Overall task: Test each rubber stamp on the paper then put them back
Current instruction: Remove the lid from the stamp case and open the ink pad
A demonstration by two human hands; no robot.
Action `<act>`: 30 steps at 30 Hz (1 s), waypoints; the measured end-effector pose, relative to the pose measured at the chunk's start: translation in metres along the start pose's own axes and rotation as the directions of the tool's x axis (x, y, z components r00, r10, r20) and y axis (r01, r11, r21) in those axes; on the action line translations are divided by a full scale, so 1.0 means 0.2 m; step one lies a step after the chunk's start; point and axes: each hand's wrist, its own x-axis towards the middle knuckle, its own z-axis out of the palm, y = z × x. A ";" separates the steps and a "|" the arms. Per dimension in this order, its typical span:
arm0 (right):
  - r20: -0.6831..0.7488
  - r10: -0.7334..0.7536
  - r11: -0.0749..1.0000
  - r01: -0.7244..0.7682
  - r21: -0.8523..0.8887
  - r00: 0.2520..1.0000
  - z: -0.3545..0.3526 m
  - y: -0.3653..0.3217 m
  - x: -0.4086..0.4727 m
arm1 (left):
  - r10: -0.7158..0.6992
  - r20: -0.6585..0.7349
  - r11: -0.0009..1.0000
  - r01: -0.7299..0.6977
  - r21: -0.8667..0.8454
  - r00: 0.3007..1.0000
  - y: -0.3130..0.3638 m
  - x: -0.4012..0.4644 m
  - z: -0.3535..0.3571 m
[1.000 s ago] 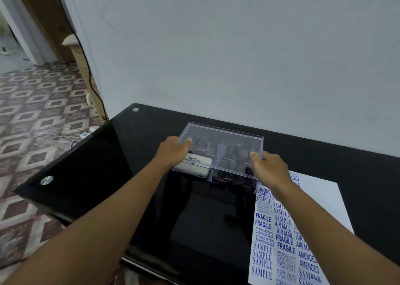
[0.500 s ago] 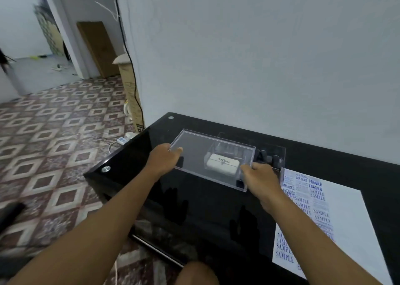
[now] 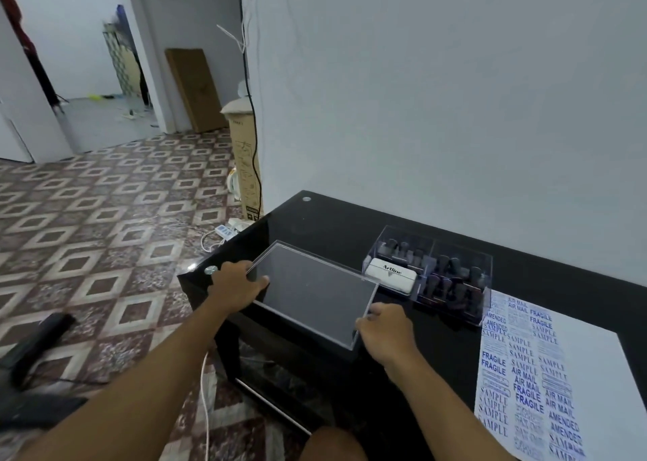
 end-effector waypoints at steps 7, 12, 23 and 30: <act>0.080 0.041 0.999 -0.038 -0.037 0.996 0.10 -0.03 0.04 | -0.030 0.038 0.994 0.026 0.107 0.999 -0.05 0.04 0.00; 0.085 0.054 0.997 -0.050 -0.051 0.995 0.14 -0.04 0.08 | -0.029 0.074 0.996 0.023 0.088 0.997 -0.06 0.07 0.03; 0.112 0.067 0.997 -0.062 -0.043 0.991 0.15 -0.02 0.13 | -0.081 0.056 0.991 0.074 0.116 0.995 -0.06 0.08 0.11; 0.111 0.045 0.991 -0.030 -0.129 0.993 -0.02 -0.03 0.18 | -0.032 -0.089 0.995 0.041 0.092 0.995 0.13 0.02 0.14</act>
